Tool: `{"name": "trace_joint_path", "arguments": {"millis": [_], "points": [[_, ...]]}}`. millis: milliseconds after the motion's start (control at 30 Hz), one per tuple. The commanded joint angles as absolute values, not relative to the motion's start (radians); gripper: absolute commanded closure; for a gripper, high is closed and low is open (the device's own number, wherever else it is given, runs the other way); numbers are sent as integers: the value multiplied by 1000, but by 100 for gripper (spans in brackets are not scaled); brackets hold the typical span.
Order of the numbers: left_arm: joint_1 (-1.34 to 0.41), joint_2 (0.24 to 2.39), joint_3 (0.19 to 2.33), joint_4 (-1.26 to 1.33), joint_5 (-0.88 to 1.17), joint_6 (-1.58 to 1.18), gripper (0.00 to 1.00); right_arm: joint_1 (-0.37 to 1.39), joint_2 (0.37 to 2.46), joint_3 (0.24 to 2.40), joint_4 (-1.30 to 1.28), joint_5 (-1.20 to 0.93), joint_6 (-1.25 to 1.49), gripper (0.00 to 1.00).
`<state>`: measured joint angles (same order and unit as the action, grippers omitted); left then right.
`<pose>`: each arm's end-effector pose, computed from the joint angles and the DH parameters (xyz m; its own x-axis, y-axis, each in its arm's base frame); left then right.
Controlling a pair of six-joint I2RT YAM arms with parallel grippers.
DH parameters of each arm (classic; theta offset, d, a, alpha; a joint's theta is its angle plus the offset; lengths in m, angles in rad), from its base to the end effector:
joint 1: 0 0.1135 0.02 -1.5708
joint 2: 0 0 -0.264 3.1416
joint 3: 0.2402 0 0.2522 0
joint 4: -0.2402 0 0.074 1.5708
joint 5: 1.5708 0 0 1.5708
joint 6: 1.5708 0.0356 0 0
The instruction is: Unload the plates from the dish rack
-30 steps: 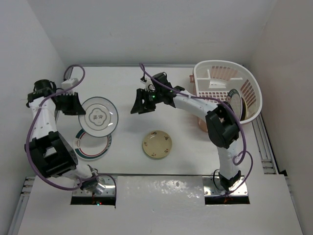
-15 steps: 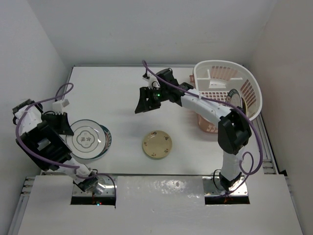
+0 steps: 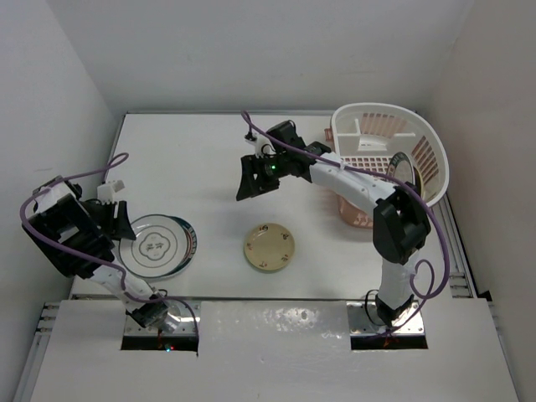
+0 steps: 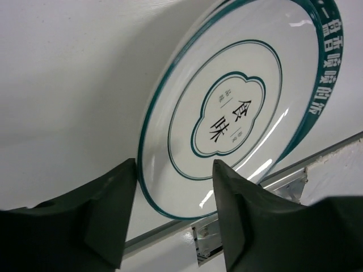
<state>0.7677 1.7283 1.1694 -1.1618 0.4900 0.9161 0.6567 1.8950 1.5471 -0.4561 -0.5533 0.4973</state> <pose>0.2168 0.1860 0.1910 -0.9594 0.0467 -0.2782 0.1604 0.9016 -0.4018 0.3269 0.2756 0.2615 -0.8868 -0.1711 -0.4293 -0.4382 0.6063 0.6636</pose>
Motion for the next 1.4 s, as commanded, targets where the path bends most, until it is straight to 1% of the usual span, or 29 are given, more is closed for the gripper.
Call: {"name": "trace_joint_path", "arguments": {"millis": [0, 33, 133, 433, 533, 600, 633, 667, 733, 767, 800, 833, 900, 933, 967, 1000, 1067, 1133, 1167, 1200, 1233, 1300, 1367], "points": [[767, 1717, 1172, -1126, 479, 905, 46, 657, 1864, 1600, -469, -548, 453, 42], [759, 1712, 1175, -1124, 476, 905, 42, 657, 1864, 1609, -475, -542, 449, 42], [732, 1700, 1169, -1121, 463, 902, 38, 657, 1864, 1620, -497, -532, 431, 42], [678, 1652, 1129, -1098, 468, 902, 38, 655, 1853, 1629, -552, -503, 391, 41], [676, 1655, 1144, -1104, 466, 904, 37, 653, 1845, 1653, -603, -456, 376, 41], [676, 1652, 1164, -1112, 466, 900, 37, 641, 1826, 1672, -655, -384, 368, 41], [676, 1651, 1173, -1115, 469, 897, 37, 635, 1816, 1702, -685, -335, 353, 41], [678, 1646, 1183, -1117, 469, 890, 37, 627, 1786, 1725, -716, -202, 341, 41], [678, 1634, 1218, -1121, 476, 878, 37, 612, 1744, 1794, -820, -36, 301, 41], [677, 1622, 1230, -1117, 482, 855, 37, 598, 1688, 1808, -866, 135, 295, 41], [675, 1615, 1256, -1112, 485, 841, 37, 579, 1659, 1818, -883, 200, 288, 43], [675, 1609, 1268, -1105, 488, 804, 37, 505, 1628, 1819, -903, 253, 290, 43], [673, 1585, 1293, -1069, 488, 761, 37, 405, 1569, 1830, -992, 372, 293, 36], [672, 1572, 1293, -1046, 480, 705, 37, 317, 1562, 1835, -1030, 435, 281, 25], [666, 1548, 1293, -1002, 448, 675, 37, 284, 1556, 1827, -1073, 509, 261, 23], [654, 1536, 1289, -982, 434, 651, 37, 263, 1546, 1800, -1087, 629, 218, 20], [637, 1496, 1275, -933, 396, 608, 37, 198, 1540, 1758, -1089, 678, 187, 19], [601, 1471, 1263, -910, 379, 589, 37, 149, 1520, 1682, -1063, 687, 170, 22], [583, 1460, 1262, -905, 379, 586, 37, 131, 1513, 1658, -1027, 686, 170, 30], [575, 1460, 1267, -908, 380, 583, 37, 117, 1494, 1614, -1005, 686, 170, 36], [571, 1465, 1270, -917, 388, 569, 37, 89, 1483, 1588, -974, 699, 164, 44], [561, 1466, 1270, -919, 396, 563, 37, 65, 1465, 1513, -880, 686, 140, 46], [557, 1468, 1261, -914, 402, 561, 37, 31, 1465, 1493, -845, 611, 118, 47]]}}
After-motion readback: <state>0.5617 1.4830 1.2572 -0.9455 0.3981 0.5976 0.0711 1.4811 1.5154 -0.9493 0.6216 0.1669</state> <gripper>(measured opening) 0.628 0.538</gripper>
